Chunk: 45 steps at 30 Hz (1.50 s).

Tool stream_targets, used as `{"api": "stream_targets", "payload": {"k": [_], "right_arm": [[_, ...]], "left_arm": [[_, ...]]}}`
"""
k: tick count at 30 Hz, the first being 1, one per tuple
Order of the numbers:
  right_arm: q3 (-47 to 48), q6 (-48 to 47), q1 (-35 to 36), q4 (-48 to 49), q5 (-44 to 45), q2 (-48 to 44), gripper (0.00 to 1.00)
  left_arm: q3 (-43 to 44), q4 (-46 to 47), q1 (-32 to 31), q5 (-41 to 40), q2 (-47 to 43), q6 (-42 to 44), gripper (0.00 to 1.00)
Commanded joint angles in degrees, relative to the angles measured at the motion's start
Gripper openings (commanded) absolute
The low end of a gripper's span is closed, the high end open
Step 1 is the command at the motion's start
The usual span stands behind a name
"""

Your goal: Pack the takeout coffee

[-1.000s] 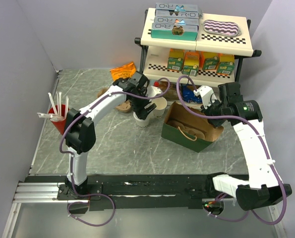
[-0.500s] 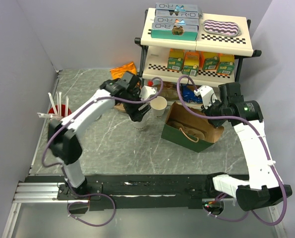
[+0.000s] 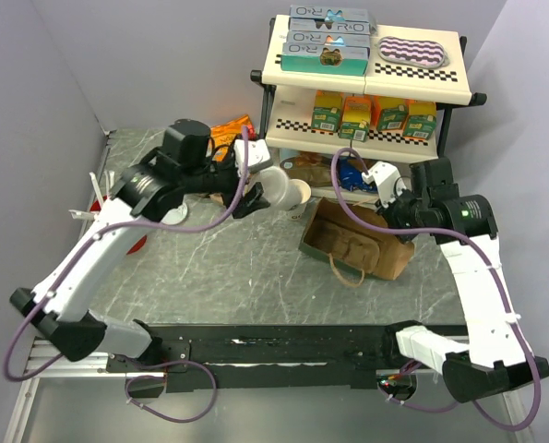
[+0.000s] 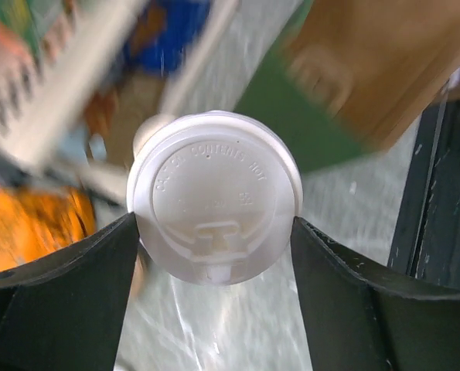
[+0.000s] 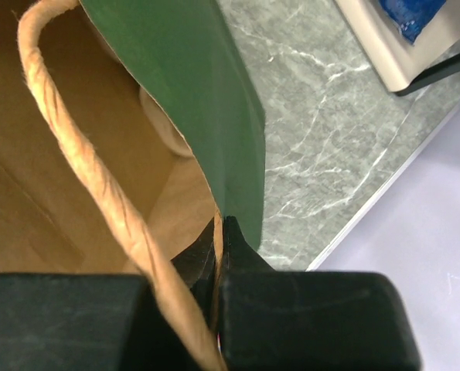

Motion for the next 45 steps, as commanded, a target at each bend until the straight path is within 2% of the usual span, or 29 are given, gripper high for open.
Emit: {"api": "stream_targets", "payload": {"k": [1,7,15,22,26,33,40,45], "right_arm": [[3.2,0.5,1.1,-1.0,1.1,-2.4,0.00],[2.8,1.2,1.4,-2.2,1.3,-4.0,0.00],[2.1,1.8,1.4,-2.7,0.9,-5.4,0.00],[1.3,2.4,1.4,-2.6,0.2,-6.6,0.00],[0.6,2.7,1.4,-2.8,-0.2,-7.6,0.00],[-0.6,3.1,1.3,-3.3,-0.6,-9.9,0.00],[-0.8,5.3,0.6,-3.0,-2.0,-10.5,0.00],[0.1,6.0,0.4,-3.3,-3.1,-10.1,0.00]], "left_arm": [[6.6,6.4,-5.9,3.1,-1.2,-0.4,0.01],[10.4,6.7,-14.3,-0.1,-0.9,1.2,0.01],[5.9,9.0,-22.4,-2.1,0.0,6.1,0.01],[9.1,6.1,-28.6,-7.6,6.8,12.1,0.01],[12.2,3.4,-30.5,-9.7,10.9,13.3,0.01],[13.5,4.5,-33.8,-18.7,15.8,13.1,0.01],[10.0,8.5,-37.1,-31.8,18.4,13.3,0.01],[8.5,10.2,-37.9,-35.4,19.8,13.5,0.01]]}}
